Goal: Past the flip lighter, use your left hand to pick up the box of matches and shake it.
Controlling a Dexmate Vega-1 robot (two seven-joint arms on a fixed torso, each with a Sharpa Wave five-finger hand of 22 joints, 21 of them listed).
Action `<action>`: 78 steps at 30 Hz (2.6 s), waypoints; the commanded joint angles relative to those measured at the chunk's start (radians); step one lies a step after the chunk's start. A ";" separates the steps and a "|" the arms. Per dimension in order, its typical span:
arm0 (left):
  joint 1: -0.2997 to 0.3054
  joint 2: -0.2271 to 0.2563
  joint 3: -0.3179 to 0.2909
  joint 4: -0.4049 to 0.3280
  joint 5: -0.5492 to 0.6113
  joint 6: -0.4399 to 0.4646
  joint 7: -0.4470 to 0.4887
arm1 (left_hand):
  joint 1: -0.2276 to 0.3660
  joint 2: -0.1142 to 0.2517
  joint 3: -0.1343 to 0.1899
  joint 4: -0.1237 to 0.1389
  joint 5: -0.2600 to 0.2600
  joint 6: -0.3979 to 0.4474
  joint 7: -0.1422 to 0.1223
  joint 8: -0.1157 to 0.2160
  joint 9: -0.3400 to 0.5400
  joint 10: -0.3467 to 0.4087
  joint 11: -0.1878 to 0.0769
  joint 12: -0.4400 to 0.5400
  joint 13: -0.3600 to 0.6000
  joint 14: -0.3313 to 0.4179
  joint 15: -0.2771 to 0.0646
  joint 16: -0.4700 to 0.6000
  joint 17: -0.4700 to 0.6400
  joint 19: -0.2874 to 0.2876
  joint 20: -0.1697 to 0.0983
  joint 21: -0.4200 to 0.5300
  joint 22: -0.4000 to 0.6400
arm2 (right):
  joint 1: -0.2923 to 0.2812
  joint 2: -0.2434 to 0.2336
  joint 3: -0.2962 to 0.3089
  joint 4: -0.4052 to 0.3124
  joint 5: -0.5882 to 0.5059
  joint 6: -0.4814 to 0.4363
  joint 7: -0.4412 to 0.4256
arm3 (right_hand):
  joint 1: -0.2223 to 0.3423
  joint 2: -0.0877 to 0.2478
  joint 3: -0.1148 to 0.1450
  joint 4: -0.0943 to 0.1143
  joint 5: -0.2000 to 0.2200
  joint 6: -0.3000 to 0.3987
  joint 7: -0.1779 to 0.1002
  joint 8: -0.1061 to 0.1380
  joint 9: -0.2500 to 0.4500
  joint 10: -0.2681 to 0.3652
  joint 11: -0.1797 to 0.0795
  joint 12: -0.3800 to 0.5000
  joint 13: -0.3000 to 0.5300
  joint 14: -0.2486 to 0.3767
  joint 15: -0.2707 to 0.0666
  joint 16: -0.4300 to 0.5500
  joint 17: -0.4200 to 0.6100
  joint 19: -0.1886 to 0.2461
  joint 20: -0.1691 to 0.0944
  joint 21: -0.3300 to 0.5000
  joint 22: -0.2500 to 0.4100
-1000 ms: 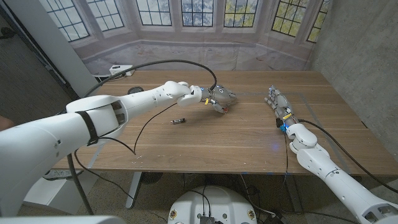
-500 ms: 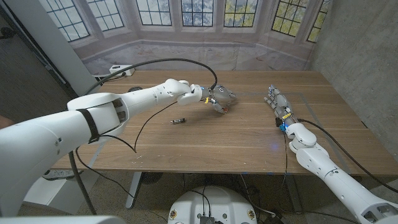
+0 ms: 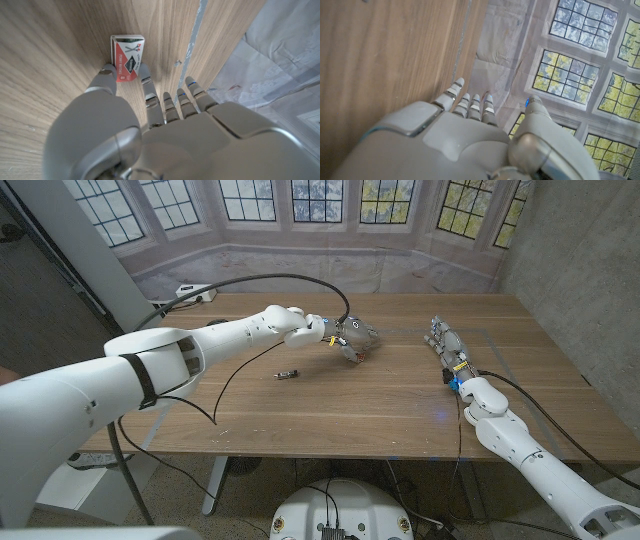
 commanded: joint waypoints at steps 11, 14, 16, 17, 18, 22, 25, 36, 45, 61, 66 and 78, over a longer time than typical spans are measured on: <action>0.017 0.031 -0.036 -0.073 0.020 0.012 -0.030 | 0.010 -0.002 -0.001 -0.004 0.000 0.013 0.000 0.005 0.002 0.016 0.005 0.004 0.002 0.011 0.000 0.007 0.004 0.005 0.001 0.004 0.005 | -0.013 -0.005 0.000 -0.019 -0.002 0.004 -0.001 | 0.000 0.003 0.003 -0.003 -0.001 0.002 -0.002 0.000 0.004 0.004 -0.003 0.002 0.003 0.002 -0.004 0.006 0.004 0.014 -0.025 0.000 0.005; 0.018 0.032 -0.038 -0.073 0.022 0.009 -0.031 | 0.010 -0.001 -0.001 -0.004 0.000 0.015 0.000 0.006 0.002 0.017 0.004 0.004 0.002 0.012 0.000 0.007 0.004 0.006 0.001 0.004 0.005 | -0.012 -0.005 0.000 -0.020 -0.003 0.003 -0.002 | 0.000 0.003 0.003 -0.003 -0.001 0.002 -0.001 0.000 0.004 0.004 -0.003 0.002 0.003 0.002 -0.003 0.006 0.004 0.014 -0.025 0.000 0.005; 0.018 0.033 -0.041 -0.075 0.021 0.007 -0.034 | 0.010 -0.001 -0.001 -0.004 0.000 0.016 0.000 0.006 0.002 0.017 0.004 0.003 0.002 0.012 0.000 0.006 0.004 0.006 0.002 0.004 0.005 | -0.013 -0.004 -0.001 -0.021 -0.004 0.002 -0.004 | 0.000 0.003 0.003 -0.003 -0.002 0.002 -0.001 0.000 0.004 0.004 -0.003 0.002 0.003 0.002 -0.003 0.006 0.004 0.014 -0.025 -0.001 0.005; 0.018 0.034 -0.041 -0.076 0.023 0.007 -0.034 | 0.010 -0.001 -0.001 -0.004 0.000 0.016 0.000 0.007 0.002 0.017 0.004 0.003 0.002 0.012 0.000 0.006 0.004 0.006 0.002 0.004 0.005 | -0.013 -0.004 -0.001 -0.021 -0.004 0.002 -0.004 | -0.001 0.003 0.003 -0.003 -0.002 0.002 -0.001 0.000 0.004 0.004 -0.003 0.002 0.003 0.002 -0.004 0.006 0.004 0.014 -0.024 0.000 0.005; 0.018 0.034 -0.042 -0.077 0.025 0.006 -0.034 | 0.010 -0.001 -0.001 -0.004 0.000 0.017 0.000 0.007 0.002 0.017 0.004 0.003 0.002 0.012 -0.001 0.006 0.004 0.006 0.002 0.004 0.005 | -0.013 -0.003 -0.001 -0.022 -0.004 0.003 -0.005 | -0.001 0.003 0.003 -0.002 -0.002 0.002 -0.001 0.001 0.004 0.004 -0.003 0.002 0.003 0.002 -0.004 0.006 0.004 0.014 -0.025 0.000 0.005; 0.017 0.037 -0.045 -0.081 0.026 0.004 -0.039 | 0.009 -0.001 -0.002 -0.004 0.000 0.020 0.000 0.008 0.001 0.019 0.003 0.004 0.002 0.013 -0.001 0.006 0.004 0.006 0.002 0.004 0.005 | -0.016 -0.003 -0.001 -0.025 -0.004 0.003 -0.008 | -0.002 0.003 0.003 -0.002 -0.002 0.002 -0.001 0.000 0.004 0.003 -0.003 0.002 0.003 0.003 -0.003 0.006 0.004 0.015 -0.025 0.000 0.005; 0.016 0.039 -0.048 -0.086 0.028 0.003 -0.043 | 0.009 -0.002 -0.002 -0.003 0.000 0.021 0.000 0.008 0.001 0.022 0.003 0.004 0.001 0.014 -0.002 0.006 0.004 0.006 0.001 0.004 0.005 | -0.019 -0.003 0.000 -0.028 -0.005 0.006 -0.008 | -0.002 0.003 0.003 -0.002 -0.002 0.002 -0.001 0.000 0.004 0.003 -0.002 0.002 0.003 0.002 -0.003 0.006 0.004 0.014 -0.023 -0.001 0.005; 0.015 0.054 -0.062 -0.130 0.034 -0.006 -0.076 | 0.008 -0.002 -0.003 -0.003 0.000 0.030 0.000 0.011 0.001 0.031 -0.003 0.006 0.001 0.016 -0.004 0.006 0.004 0.007 0.000 0.004 0.005 | -0.038 -0.006 0.006 -0.042 -0.003 0.018 -0.012 | -0.002 0.002 0.003 -0.002 -0.001 0.002 -0.001 0.001 0.004 0.003 -0.002 0.002 0.003 0.003 -0.003 0.006 0.004 0.015 -0.024 0.000 0.005; 0.021 0.080 -0.084 -0.190 0.044 -0.007 -0.112 | 0.006 -0.002 -0.003 -0.002 0.000 0.037 0.001 0.013 0.000 0.035 -0.005 0.006 0.001 0.017 -0.008 0.006 0.004 0.007 0.000 0.004 0.004 | -0.049 -0.006 0.010 -0.051 -0.003 0.029 -0.012 | -0.003 0.002 0.003 -0.002 -0.001 0.003 -0.002 0.001 0.004 0.003 -0.003 0.002 0.003 0.003 -0.003 0.006 0.004 0.015 -0.023 0.000 0.005; 0.058 0.142 -0.148 -0.294 0.061 -0.010 -0.150 | 0.005 -0.001 -0.004 -0.002 0.001 0.036 0.001 0.013 0.000 0.039 -0.008 0.005 0.001 0.018 -0.008 0.006 0.004 0.007 0.000 0.003 0.004 | -0.045 -0.005 0.003 -0.058 -0.012 0.030 -0.011 | -0.002 0.002 0.004 -0.003 -0.001 0.003 -0.001 0.001 0.004 0.004 -0.002 0.002 0.003 0.003 -0.003 0.006 0.004 0.015 -0.022 -0.001 0.005; 0.077 0.159 -0.175 -0.320 0.059 -0.003 -0.151 | 0.005 -0.001 -0.004 -0.002 0.001 0.037 0.001 0.014 0.001 0.039 -0.007 0.004 0.001 0.019 -0.009 0.006 0.004 0.007 -0.001 0.003 0.004 | -0.038 -0.003 -0.001 -0.056 -0.016 0.027 -0.011 | -0.002 0.002 0.004 -0.003 -0.001 0.002 -0.001 0.000 0.004 0.003 -0.001 0.002 0.003 0.003 -0.003 0.006 0.004 0.016 -0.022 -0.001 0.005; 0.104 0.201 -0.224 -0.371 0.056 -0.013 -0.176 | 0.005 0.000 -0.004 -0.002 0.001 0.037 -0.001 0.014 0.001 0.042 -0.008 0.003 0.001 0.020 -0.010 0.005 0.004 0.007 -0.001 0.003 0.004 | -0.019 0.006 -0.016 -0.048 -0.024 0.017 -0.010 | -0.003 0.002 0.004 -0.003 -0.001 0.003 -0.001 0.001 0.004 0.003 -0.001 0.002 0.003 0.003 -0.004 0.006 0.004 0.015 -0.021 -0.001 0.005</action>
